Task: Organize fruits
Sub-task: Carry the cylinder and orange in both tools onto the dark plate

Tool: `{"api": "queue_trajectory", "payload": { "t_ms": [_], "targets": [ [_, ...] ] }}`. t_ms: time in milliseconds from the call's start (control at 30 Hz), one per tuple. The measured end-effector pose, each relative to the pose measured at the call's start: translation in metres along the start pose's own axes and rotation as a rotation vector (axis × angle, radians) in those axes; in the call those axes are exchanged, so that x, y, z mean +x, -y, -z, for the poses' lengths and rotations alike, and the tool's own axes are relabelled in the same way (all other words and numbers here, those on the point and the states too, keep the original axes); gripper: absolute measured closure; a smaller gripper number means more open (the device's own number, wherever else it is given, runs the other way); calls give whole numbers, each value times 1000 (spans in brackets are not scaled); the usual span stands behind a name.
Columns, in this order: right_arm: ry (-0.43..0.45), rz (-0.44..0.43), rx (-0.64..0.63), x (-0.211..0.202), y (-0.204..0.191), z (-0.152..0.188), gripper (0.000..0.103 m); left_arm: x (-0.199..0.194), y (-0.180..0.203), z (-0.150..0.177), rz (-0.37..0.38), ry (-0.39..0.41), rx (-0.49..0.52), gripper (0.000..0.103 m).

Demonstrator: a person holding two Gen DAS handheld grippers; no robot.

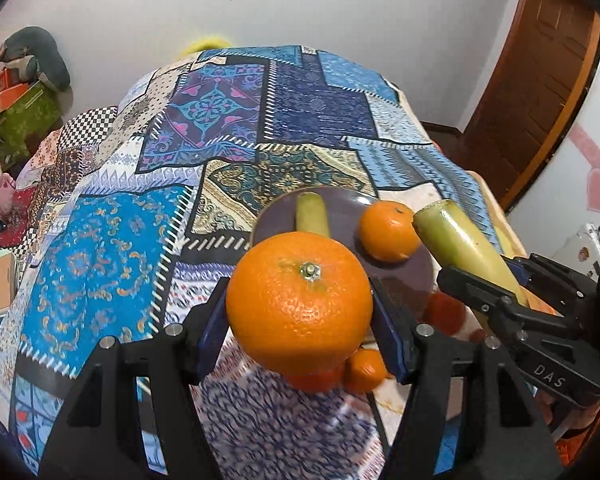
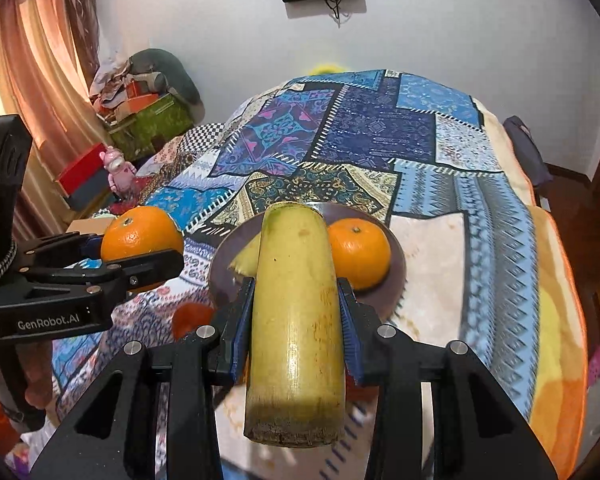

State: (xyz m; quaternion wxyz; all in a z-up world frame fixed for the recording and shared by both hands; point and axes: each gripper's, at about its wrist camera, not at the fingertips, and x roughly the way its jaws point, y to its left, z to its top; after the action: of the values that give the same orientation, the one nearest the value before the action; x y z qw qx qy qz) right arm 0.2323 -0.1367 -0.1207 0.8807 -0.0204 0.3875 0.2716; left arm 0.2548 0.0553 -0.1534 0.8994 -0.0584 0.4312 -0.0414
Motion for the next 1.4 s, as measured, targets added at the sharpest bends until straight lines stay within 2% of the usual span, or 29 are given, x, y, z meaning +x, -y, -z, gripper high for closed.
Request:
{"api": "queue_trajectory", "payload": {
  "t_ms": [367, 600, 967, 1133, 1400],
  "targets": [
    [-73, -10, 1, 45, -2, -9, 67, 59, -20, -16, -15, -67, -1, 38],
    [-105, -11, 13, 62, -2, -11, 67, 81, -20, -20, -19, -81, 10, 38],
    [-143, -45, 61, 74, 4, -13, 67, 91, -28, -28, 15, -91, -21, 38],
    [-141, -14, 21, 70, -2, -11, 65, 91, -26, -27, 13, -103, -17, 38],
    [-129, -16, -19, 58, -6, -10, 65, 83, -21, -21, -7, -100, 26, 38]
  ]
}}
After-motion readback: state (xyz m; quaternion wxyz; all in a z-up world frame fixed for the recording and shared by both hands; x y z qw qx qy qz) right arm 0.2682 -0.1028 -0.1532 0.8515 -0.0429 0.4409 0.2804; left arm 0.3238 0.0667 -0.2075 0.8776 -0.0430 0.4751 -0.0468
